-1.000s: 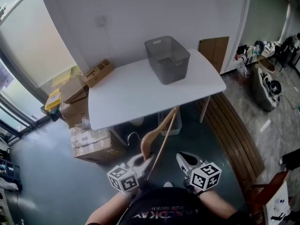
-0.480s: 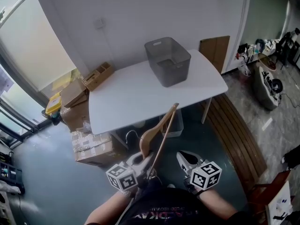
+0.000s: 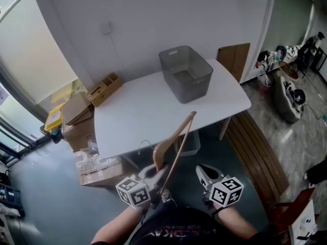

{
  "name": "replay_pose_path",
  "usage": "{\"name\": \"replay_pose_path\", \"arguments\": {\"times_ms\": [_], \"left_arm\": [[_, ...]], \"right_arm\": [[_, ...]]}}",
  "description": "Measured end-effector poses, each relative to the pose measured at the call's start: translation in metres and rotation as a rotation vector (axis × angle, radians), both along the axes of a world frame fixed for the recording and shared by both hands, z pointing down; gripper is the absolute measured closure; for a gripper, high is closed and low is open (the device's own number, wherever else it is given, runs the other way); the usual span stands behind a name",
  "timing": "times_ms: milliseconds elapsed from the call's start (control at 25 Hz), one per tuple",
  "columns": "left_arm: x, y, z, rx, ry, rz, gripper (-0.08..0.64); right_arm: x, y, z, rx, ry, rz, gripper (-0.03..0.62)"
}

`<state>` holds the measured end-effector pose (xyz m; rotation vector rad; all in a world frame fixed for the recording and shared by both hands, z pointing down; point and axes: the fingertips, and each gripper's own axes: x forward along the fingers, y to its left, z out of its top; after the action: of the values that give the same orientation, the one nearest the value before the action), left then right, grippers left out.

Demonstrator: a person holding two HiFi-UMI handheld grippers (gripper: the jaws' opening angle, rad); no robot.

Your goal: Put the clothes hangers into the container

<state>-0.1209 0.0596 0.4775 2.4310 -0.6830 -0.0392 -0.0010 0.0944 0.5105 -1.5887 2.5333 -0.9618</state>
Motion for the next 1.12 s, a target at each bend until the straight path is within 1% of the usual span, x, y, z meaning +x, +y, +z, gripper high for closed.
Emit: {"name": "replay_pose_path", "arguments": {"times_ms": [400, 680, 880, 1120], "left_arm": [[-0.023, -0.084, -0.001, 0.009, 0.028, 0.01, 0.523], [-0.04, -0.13, 0.003, 0.012, 0.048, 0.006, 0.523], [-0.039, -0.138, 0.0, 0.015, 0.057, 0.005, 0.523], [-0.029, -0.163, -0.009, 0.028, 0.06, 0.005, 0.523]], "right_arm": [[-0.018, -0.077, 0.002, 0.009, 0.03, 0.044, 0.591], [-0.035, -0.122, -0.002, 0.025, 0.045, 0.058, 0.591], [-0.035, -0.13, -0.001, 0.037, 0.047, 0.069, 0.591], [-0.026, -0.15, -0.004, 0.049, 0.046, 0.085, 0.591]]}}
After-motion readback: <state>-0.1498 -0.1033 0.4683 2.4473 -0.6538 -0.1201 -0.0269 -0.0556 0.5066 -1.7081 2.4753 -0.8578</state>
